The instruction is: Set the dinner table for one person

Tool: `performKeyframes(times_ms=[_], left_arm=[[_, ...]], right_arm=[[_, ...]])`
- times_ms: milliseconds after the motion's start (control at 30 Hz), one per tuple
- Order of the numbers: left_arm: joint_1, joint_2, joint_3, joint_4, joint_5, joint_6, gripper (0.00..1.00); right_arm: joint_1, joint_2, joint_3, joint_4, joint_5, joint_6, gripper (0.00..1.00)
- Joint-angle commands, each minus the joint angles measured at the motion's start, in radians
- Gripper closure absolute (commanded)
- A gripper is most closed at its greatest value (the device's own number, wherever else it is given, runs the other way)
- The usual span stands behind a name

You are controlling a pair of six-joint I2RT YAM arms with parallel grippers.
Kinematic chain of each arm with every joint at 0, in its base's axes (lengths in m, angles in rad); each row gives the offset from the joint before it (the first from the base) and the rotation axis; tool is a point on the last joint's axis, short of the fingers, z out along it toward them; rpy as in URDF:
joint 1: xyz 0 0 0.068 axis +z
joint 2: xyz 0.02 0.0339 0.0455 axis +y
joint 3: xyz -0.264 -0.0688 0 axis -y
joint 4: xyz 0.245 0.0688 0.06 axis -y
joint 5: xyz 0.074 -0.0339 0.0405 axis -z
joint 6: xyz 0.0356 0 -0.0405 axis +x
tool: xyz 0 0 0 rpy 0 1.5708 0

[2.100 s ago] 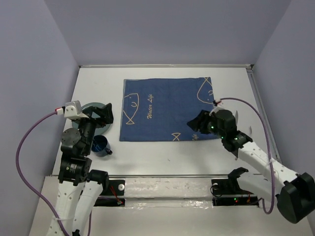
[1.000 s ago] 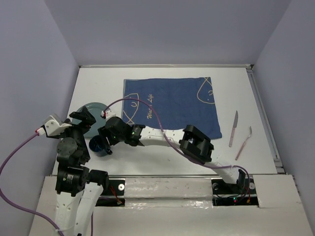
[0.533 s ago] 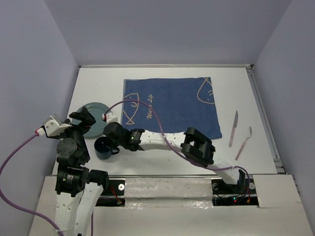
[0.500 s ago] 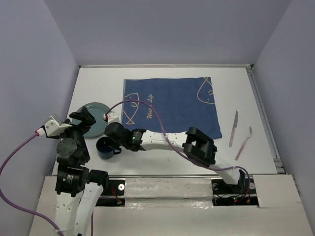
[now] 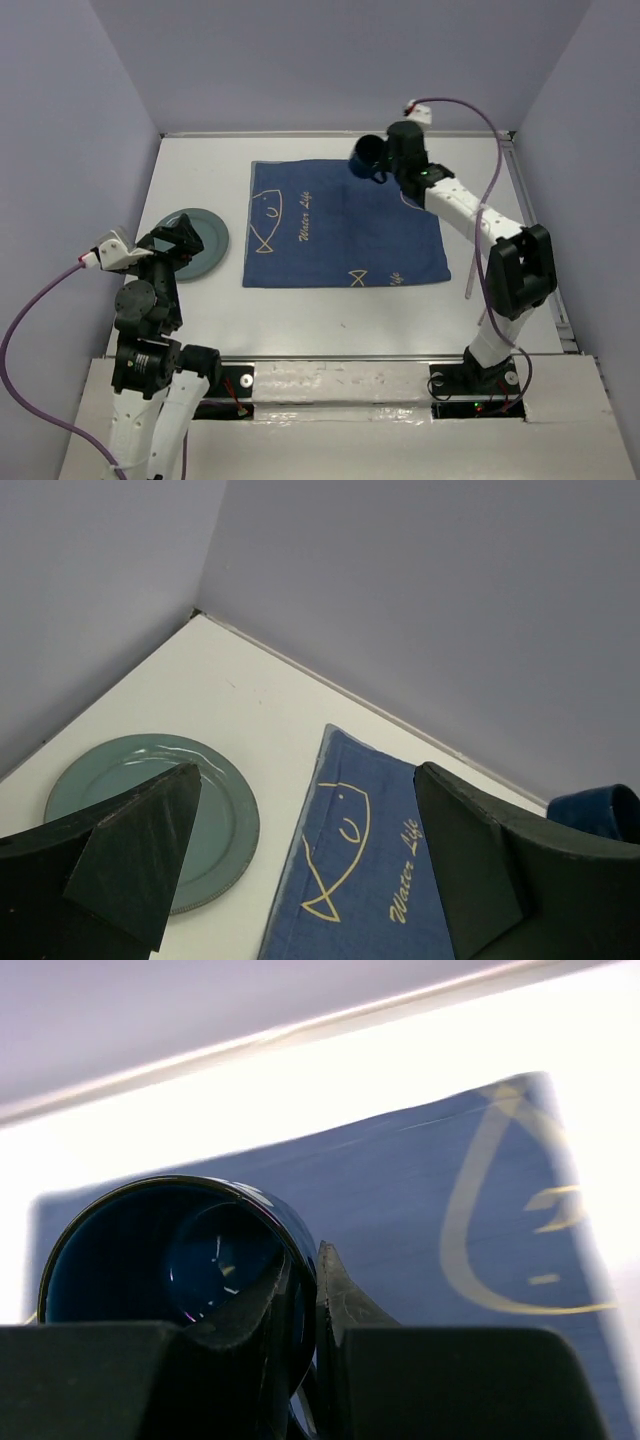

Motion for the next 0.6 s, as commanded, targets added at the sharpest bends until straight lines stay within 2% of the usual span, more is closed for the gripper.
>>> performKeyframes(times_ms=[0, 33, 200, 400, 567], left_arm=[[-0.018, 0.031, 0.0, 0.07, 0.067, 0.026, 0.01], [-0.021, 0.034, 0.0, 0.071, 0.084, 0.026, 0.01], [-0.03, 0.052, 0.0, 0.076, 0.111, 0.027, 0.01], [-0.03, 0.071, 0.002, 0.078, 0.122, 0.029, 0.01], [-0.03, 0.08, 0.002, 0.078, 0.121, 0.03, 0.01]], right_arm=[[-0.142, 0.004, 0.018, 0.026, -0.047, -0.038, 1.0], [-0.206, 0.018, 0.034, 0.023, -0.055, -0.046, 1.0], [-0.349, 0.164, 0.194, -0.036, -0.15, -0.056, 1.0], [-0.381, 0.305, 0.344, -0.108, -0.168, -0.092, 1.0], [-0.391, 0.356, 0.378, -0.117, -0.155, -0.096, 1.0]])
